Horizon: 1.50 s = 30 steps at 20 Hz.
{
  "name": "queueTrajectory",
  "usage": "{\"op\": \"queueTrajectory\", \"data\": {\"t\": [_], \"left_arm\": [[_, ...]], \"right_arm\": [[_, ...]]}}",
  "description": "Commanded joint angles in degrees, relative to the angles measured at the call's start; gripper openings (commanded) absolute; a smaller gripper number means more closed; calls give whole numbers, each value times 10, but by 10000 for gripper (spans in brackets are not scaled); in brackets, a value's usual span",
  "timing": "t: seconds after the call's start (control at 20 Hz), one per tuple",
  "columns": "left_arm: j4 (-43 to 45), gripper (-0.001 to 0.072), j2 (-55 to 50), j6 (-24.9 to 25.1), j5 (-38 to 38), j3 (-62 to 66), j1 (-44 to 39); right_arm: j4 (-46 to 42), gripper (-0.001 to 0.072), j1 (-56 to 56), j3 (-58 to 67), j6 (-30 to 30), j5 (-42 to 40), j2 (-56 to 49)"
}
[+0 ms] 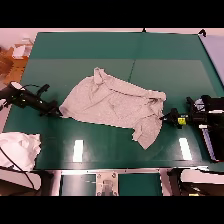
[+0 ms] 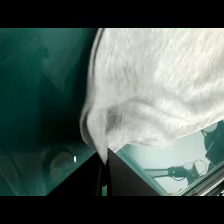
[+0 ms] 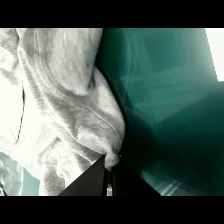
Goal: Fold the shirts.
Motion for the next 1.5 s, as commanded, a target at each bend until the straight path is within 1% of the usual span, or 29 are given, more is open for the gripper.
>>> {"op": "queueTrajectory", "data": {"t": [0.0,0.15,0.25,0.35,0.45,0.55,0.6,0.7,0.8,0.85,0.9,1.0,1.05,1.15,1.3,1.35,1.4,1.45], "left_arm": [[-36,22,53,3,-10,30,0],[-77,22,152,4,-19,109,0],[-112,22,232,4,-7,195,0],[-132,23,308,4,25,290,0],[-131,23,376,4,77,380,0],[-129,24,429,4,123,446,0],[-123,24,453,4,140,473,0],[-122,24,485,4,147,509,0],[-118,24,506,1,148,520,0],[-99,24,511,-12,147,521,0],[-64,24,514,-38,143,522,0],[0,24,513,-83,134,521,0],[20,24,513,-92,129,520,0],[28,24,513,-92,118,520,0],[19,24,513,-91,91,483,0],[0,24,509,-86,89,441,0],[-33,24,500,-69,90,391,0],[-81,24,484,-41,92,328,-1]], "right_arm": [[68,13,1,22,-5,57,32],[167,14,1,118,-4,124,108],[245,14,1,213,2,133,176],[307,14,-7,321,2,126,242],[320,14,-27,429,17,90,300],[319,14,-63,516,17,50,353],[319,14,-86,550,17,30,379],[311,14,-125,587,16,-9,425],[289,14,-131,592,16,-62,466],[264,14,-131,592,17,-84,481],[234,14,-131,592,17,-97,489],[170,14,-131,591,57,-96,492],[137,14,-131,589,81,-89,492],[117,14,-131,578,103,-71,492],[122,14,-125,510,103,-51,492],[132,14,-115,467,103,-52,492],[142,14,-98,412,99,-54,485],[144,14,-77,356,87,-58,473]]}}
